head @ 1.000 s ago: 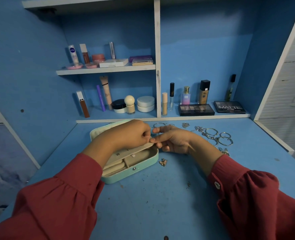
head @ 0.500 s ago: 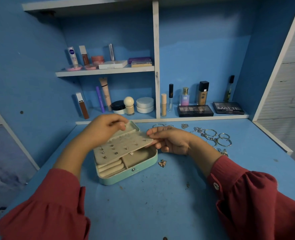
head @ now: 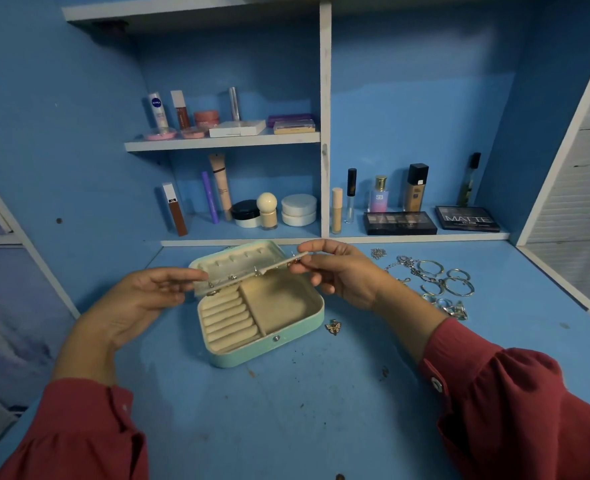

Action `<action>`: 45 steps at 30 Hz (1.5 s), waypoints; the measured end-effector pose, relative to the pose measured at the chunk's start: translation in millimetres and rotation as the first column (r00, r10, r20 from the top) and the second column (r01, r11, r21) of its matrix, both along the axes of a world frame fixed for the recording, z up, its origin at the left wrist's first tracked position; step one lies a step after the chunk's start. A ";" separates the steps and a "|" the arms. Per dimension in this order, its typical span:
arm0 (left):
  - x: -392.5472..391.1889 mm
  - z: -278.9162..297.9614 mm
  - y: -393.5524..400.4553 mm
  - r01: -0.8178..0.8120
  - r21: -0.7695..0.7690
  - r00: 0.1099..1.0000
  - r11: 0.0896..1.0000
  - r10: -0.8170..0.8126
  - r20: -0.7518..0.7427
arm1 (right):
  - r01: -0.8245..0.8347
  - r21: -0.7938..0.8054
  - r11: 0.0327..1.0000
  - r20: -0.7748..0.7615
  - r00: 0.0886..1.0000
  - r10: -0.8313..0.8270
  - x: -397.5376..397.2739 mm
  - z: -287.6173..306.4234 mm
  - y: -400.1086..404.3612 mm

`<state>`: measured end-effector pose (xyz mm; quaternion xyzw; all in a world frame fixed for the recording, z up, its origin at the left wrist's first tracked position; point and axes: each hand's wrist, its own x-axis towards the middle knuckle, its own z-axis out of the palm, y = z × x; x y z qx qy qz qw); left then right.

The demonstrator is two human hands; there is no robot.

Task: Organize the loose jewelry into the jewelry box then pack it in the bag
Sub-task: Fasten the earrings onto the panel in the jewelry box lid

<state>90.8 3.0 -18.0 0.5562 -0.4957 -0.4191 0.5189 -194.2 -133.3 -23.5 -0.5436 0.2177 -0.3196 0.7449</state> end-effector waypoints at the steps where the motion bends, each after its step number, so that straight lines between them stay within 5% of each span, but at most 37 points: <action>1: -1.2 0.0 0.5 0.013 0.019 1.000 1.000 -0.013 0.000 | 0.028 -0.025 0.999 -0.003 1.000 -0.028 1.1 -0.3 0.8; 10: -12.9 -5.5 -9.3 -0.123 -0.004 0.990 0.992 0.122 -0.066 | 0.150 -0.160 0.976 -0.092 0.982 -0.166 1.4 3.0 3.0; 15: -13.3 -7.7 -11.8 -0.125 -0.037 0.984 0.992 0.119 -0.134 | 0.117 -0.277 0.954 -0.319 0.925 -0.206 -11.2 17.0 -7.3; 20: -4.5 -15.6 -19.0 -0.145 -0.029 0.984 0.989 0.141 -0.105 | -0.164 -0.430 0.888 -0.665 0.722 -0.189 -32.4 29.8 -14.1; 25: -3.4 -21.1 -25.4 -0.204 -0.038 0.977 0.978 0.201 -0.075 | -0.457 -0.401 0.794 -0.870 0.462 -0.173 -34.3 34.4 -7.9; 31: -3.4 -26.1 -30.4 -0.284 -0.032 0.958 0.958 0.282 -0.043 | -0.560 -0.375 0.738 -0.916 0.343 -0.206 -20.1 31.3 0.1; 45: -5.4 -29.8 -32.8 -0.322 -0.055 0.947 0.945 0.320 -0.028 | -0.585 -0.435 0.684 -0.900 0.309 -0.307 -15.0 30.5 7.7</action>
